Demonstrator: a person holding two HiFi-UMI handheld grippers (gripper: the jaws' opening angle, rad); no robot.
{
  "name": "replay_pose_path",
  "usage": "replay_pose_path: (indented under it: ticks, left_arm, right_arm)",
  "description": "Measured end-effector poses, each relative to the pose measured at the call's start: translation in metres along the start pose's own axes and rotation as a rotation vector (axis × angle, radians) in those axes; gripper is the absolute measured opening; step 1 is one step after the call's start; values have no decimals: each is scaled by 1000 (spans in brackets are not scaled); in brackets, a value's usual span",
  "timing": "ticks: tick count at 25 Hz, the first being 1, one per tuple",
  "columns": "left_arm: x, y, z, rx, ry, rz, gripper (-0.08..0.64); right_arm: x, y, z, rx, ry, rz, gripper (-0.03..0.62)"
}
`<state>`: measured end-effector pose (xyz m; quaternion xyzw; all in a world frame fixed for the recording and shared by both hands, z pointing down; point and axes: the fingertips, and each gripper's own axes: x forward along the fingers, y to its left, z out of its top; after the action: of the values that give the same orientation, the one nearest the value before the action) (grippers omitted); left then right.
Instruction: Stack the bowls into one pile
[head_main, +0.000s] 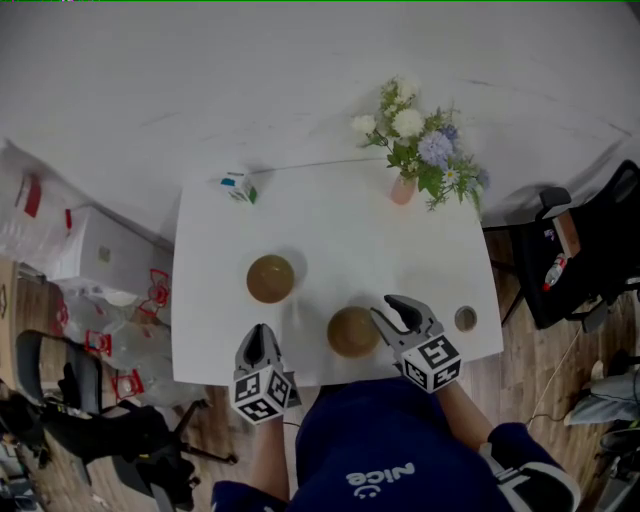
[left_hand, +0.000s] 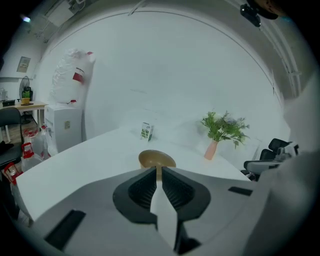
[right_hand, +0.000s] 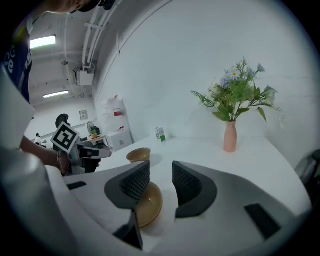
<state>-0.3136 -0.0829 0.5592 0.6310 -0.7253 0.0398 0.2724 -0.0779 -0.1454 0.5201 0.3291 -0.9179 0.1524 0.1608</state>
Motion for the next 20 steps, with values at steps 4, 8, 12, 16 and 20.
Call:
replay_pose_path:
  ticks: [4, 8, 12, 16, 20]
  left_arm:
    - [31, 11, 19, -6, 12, -12, 138]
    - [57, 32, 35, 0, 30, 21, 144]
    - [87, 51, 28, -4, 134, 35, 144]
    - [106, 57, 13, -66, 238, -3, 144]
    - [119, 60, 6, -104, 268, 6, 143]
  right_arm:
    - [-9, -6, -4, 11, -1, -51, 125]
    - [-19, -8, -14, 32, 10, -92, 87]
    - [-25, -9, -24, 57, 28, -107, 78]
    - [-27, -11, -29, 78, 43, -114, 75]
    - [-28, -15, -29, 72, 61, -114, 71]
